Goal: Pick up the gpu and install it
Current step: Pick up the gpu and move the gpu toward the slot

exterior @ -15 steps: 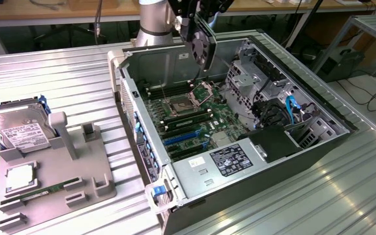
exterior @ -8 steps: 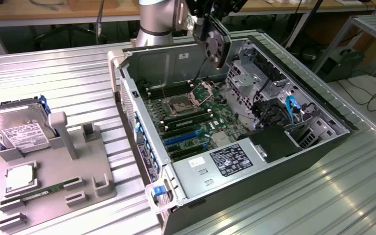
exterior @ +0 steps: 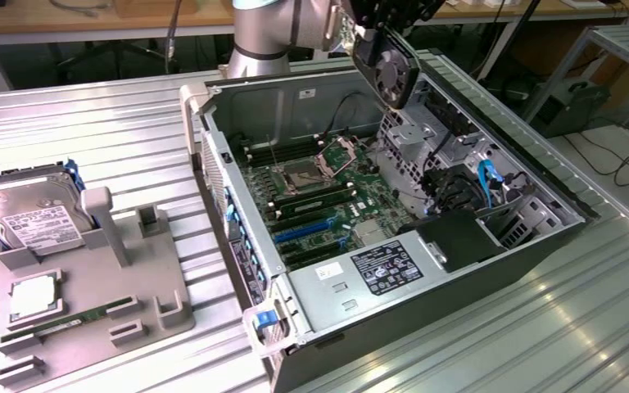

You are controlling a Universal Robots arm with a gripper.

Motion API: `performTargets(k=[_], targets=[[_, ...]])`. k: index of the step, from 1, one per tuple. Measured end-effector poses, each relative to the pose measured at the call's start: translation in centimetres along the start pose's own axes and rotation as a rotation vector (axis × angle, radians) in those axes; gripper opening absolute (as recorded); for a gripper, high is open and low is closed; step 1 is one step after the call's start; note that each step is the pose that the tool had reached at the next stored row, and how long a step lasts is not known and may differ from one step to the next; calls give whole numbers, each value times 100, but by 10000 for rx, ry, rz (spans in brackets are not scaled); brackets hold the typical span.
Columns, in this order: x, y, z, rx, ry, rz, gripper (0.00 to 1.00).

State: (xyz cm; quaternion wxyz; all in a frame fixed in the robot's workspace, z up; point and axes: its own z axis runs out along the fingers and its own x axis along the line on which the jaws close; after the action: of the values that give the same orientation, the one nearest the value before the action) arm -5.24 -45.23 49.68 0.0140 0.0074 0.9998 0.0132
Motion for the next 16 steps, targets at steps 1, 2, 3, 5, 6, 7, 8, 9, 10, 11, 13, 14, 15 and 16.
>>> performTargets(k=[1, 2, 3, 5, 6, 7, 8, 9, 10, 11, 13, 14, 15, 16], targets=[[-30, 0, 2, 0, 0, 0, 27], [-65, 1, 4, 1, 0, -1, 27], [-103, 1, 6, 1, 0, -2, 27], [-178, 3, 9, 1, 0, 0, 27], [-254, 3, 14, 1, 0, -2, 27], [-296, 4, 16, 0, 0, 0, 27], [-335, 4, 18, 0, 0, 0, 27], [-377, 5, 21, -1, 0, -1, 27], [-414, 5, 22, 1, 0, -2, 27], [-449, 6, 24, 2, 0, 0, 27], [-513, 7, 29, 0, 0, -2, 27], [-526, 7, 29, 1, 1, -2, 27], [-526, 7, 29, 1, 0, -2, 27], [-526, 7, 29, 1, 0, -1, 27]])
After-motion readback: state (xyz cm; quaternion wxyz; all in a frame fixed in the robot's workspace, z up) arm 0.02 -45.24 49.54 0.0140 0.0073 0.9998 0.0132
